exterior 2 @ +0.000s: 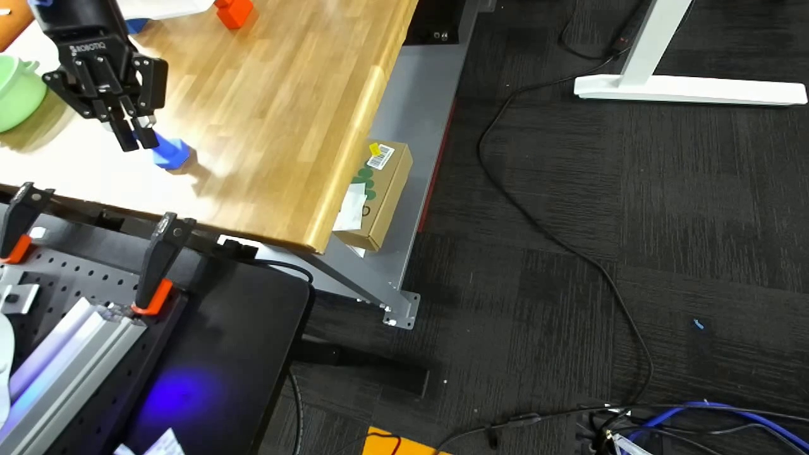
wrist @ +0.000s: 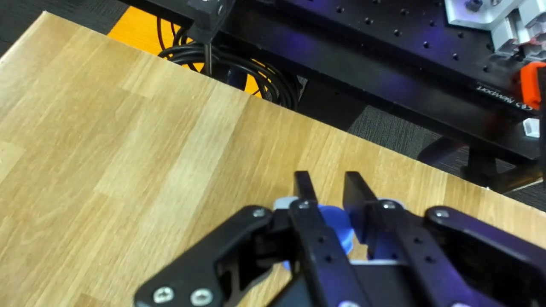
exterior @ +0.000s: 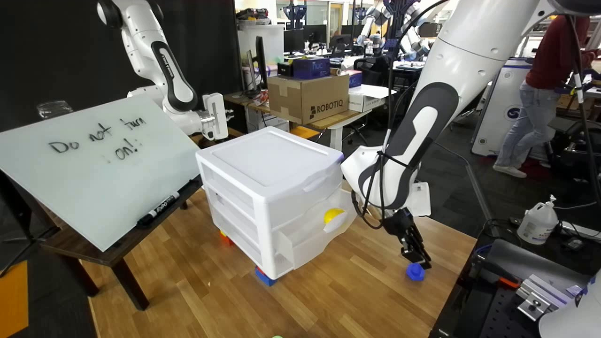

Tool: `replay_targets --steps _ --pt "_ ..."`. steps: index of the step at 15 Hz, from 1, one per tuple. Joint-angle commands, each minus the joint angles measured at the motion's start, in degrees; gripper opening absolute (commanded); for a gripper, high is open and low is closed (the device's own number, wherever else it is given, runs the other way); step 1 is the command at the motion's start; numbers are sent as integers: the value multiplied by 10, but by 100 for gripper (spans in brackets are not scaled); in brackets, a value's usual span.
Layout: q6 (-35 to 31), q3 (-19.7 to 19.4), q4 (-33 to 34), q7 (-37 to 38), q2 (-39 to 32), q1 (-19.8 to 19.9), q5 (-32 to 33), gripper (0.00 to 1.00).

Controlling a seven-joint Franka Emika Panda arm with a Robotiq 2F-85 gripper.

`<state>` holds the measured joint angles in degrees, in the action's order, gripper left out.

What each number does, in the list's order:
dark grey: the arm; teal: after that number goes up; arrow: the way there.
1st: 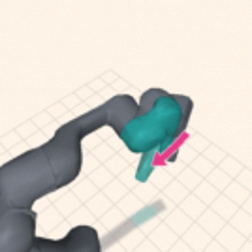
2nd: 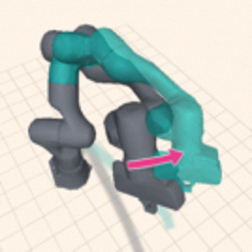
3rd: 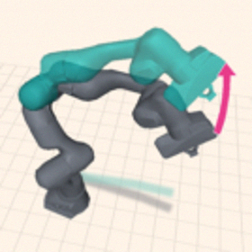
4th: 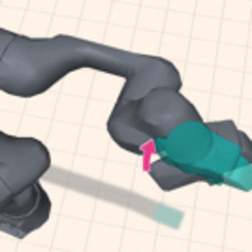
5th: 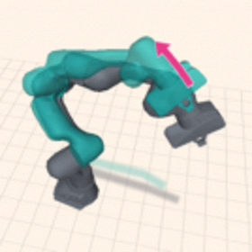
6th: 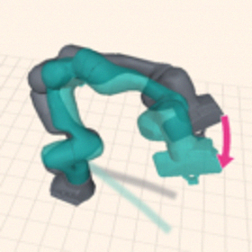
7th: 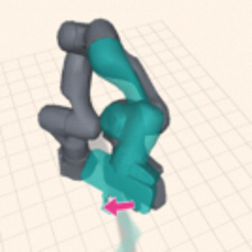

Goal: Put the yellow object in the open drawer and then close it

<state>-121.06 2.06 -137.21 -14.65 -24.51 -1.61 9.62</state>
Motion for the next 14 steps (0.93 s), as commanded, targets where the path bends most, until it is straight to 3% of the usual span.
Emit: replay_targets --steps 1,9,14 --pt "23 7 18 -19 -8 13 -10 8" --pt "-2 5 -35 -6 29 13 -9 6" --pt "-21 9 -89 38 67 -5 0 6"
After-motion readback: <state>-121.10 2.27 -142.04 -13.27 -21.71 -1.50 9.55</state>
